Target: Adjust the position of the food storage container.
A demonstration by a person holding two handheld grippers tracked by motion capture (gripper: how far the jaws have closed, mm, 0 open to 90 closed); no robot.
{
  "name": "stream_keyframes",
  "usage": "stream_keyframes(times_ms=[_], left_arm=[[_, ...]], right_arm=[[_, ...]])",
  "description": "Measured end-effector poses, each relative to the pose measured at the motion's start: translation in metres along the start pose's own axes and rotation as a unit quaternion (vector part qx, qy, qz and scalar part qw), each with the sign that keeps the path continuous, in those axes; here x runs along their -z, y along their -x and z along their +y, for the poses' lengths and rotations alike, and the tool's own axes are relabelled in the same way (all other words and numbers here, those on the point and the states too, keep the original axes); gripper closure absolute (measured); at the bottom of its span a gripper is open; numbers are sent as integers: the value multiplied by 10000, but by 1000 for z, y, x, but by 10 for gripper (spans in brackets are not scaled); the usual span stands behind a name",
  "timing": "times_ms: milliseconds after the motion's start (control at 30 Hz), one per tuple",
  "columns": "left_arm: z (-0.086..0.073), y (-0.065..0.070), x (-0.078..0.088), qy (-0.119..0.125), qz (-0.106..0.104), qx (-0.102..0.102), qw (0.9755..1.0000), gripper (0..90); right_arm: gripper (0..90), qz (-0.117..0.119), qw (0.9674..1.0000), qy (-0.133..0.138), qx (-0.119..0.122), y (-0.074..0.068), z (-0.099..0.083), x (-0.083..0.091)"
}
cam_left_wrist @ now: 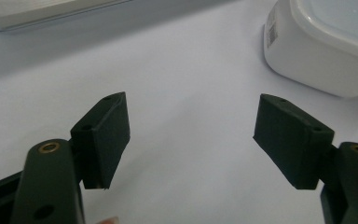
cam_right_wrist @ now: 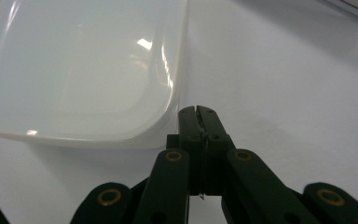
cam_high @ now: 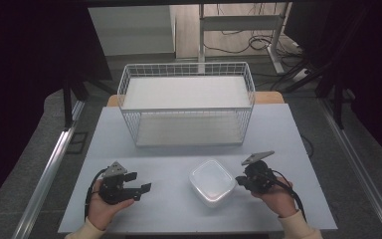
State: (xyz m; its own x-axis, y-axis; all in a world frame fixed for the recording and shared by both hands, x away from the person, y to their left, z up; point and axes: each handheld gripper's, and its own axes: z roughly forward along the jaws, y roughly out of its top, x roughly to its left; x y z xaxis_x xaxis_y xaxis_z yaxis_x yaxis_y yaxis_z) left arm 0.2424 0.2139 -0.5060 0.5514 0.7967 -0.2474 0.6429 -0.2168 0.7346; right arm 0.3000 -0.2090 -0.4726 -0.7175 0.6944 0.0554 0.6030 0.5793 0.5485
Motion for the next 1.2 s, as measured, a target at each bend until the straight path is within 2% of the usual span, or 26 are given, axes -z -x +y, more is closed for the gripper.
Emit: stream_keyframes(times_ms=[767,933,1000,1100,1200], left_arm=[[0,0,-1,-20,1,-6,10000,264],[-1,-1,-1,-19,8,8,10000,264],[0,-1,-1,-9,1,58,10000,264],[1,-1,2,22,-56,137,9999,264],[2,0,4,68,-104,187,9997,266]], right_arm=[[900,481,9980,-118,398,-45,12,-18],[900,506,9979,-89,384,-45,12,-19],[900,429,9984,-67,374,-44,12,-18],[900,315,9990,111,299,-39,11,-9],[900,218,9990,388,95,-33,7,3]])
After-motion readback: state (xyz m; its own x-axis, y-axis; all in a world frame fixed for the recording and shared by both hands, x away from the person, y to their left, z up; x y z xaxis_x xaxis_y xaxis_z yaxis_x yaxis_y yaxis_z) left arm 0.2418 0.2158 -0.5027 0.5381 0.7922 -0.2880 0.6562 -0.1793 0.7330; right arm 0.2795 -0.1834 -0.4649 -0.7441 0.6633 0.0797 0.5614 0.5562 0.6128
